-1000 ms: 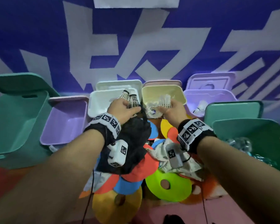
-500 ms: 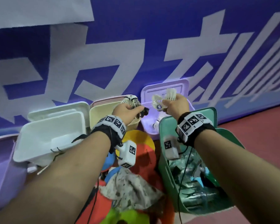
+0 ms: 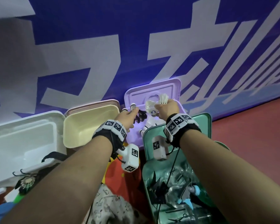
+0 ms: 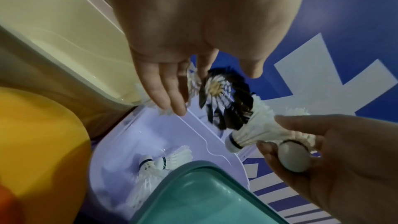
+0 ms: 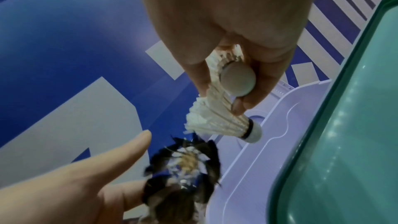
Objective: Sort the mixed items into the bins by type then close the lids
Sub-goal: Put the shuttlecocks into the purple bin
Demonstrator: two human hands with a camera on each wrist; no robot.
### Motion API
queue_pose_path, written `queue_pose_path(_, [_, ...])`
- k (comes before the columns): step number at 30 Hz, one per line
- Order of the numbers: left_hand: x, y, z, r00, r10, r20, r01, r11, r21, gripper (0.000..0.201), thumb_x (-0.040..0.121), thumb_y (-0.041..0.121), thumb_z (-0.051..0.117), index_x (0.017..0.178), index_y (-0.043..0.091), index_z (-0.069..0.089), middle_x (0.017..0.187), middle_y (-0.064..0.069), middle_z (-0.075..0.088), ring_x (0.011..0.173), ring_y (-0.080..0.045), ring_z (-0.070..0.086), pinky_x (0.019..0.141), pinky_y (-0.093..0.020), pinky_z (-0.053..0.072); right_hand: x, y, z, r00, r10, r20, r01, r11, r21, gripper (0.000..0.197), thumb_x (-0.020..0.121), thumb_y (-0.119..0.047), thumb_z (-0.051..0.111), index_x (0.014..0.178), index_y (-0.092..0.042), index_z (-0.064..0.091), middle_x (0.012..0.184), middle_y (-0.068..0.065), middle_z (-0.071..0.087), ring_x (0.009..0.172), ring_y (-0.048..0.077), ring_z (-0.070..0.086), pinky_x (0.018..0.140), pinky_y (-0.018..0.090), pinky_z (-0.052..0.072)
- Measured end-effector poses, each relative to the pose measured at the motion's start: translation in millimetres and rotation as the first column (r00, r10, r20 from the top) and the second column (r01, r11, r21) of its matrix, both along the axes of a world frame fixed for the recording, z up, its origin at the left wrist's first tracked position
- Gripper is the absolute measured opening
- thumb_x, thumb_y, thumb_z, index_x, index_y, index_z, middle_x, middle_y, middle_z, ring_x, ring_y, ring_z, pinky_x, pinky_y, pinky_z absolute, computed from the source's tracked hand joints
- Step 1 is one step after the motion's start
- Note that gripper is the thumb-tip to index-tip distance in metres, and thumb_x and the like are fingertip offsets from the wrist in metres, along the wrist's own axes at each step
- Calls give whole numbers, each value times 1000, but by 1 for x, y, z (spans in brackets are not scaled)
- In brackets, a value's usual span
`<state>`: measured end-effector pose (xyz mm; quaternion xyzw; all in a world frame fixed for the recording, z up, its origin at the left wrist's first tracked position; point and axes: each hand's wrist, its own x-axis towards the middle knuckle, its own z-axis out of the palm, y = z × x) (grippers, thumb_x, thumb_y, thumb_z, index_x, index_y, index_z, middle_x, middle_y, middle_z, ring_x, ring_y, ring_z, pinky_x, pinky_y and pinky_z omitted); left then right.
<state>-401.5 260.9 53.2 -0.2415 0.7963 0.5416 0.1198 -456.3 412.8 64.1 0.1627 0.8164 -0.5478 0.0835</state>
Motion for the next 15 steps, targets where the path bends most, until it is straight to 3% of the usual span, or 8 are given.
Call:
queue_pose_path(2, [-5,4,-2,999,-33,39,33,999,-3,57,91,62,41,122,15,49,94,-2,57,93,-25,67,80,-38,53,-4,-1,-4,997,63,34,-63,998,23,32,82,-20,68,108,-5,59,102,15,63,104,35,64,91,46,52])
queue_pose_path(4, [-8,6,-4,995,-70,74,70,998,3,56,92,61,38,127,17,47,100,-2,56,93,-25,67,82,-38,53,-7,0,-7,987,129,94,-136,988,70,59,88,-28,62,139,-5,41,132,14,54,120,31,54,103,42,44])
queue_pose_path(5, [-8,6,-7,993,-84,79,84,996,8,54,92,61,38,123,19,49,98,-3,55,90,-25,66,81,-37,53,-8,0,-9,982,148,113,-158,985,77,67,90,-31,59,146,-7,31,142,14,46,125,32,50,106,43,41])
queue_pose_path(8, [-10,3,-7,991,-101,84,104,994,-23,46,88,63,41,99,20,52,97,-7,61,97,-30,64,92,-46,53,-12,0,-14,978,177,113,-186,980,78,67,93,-32,53,150,-11,23,145,14,42,122,34,52,106,44,40])
queue_pose_path(11, [-15,-3,-9,987,-141,82,150,981,-126,60,96,57,36,115,7,60,115,-15,66,110,-33,59,99,-46,48,-15,-2,-12,968,224,117,-233,970,73,59,96,-29,46,148,-9,27,125,11,52,96,25,56,89,35,46])
queue_pose_path(12, [-16,-4,-8,986,-147,83,158,978,-140,62,97,55,34,121,4,59,120,-15,64,113,-33,57,101,-45,46,-15,-2,-10,965,240,109,-250,965,80,55,97,-29,45,147,-9,30,127,11,52,97,22,55,84,33,45])
queue_pose_path(13, [-18,-5,-7,985,-154,75,164,976,-142,62,98,55,34,127,5,56,126,-15,61,116,-33,55,103,-44,44,-16,-2,-9,964,247,101,-256,963,89,52,98,-28,44,146,-10,34,131,11,52,103,24,56,86,34,47])
queue_pose_path(15, [-19,-6,-5,985,-162,56,167,979,-117,61,97,55,34,135,11,51,134,-12,55,123,-32,51,107,-44,40,-17,-1,-10,966,244,83,-253,960,121,48,98,-27,45,144,-12,39,143,12,46,126,29,49,103,40,42])
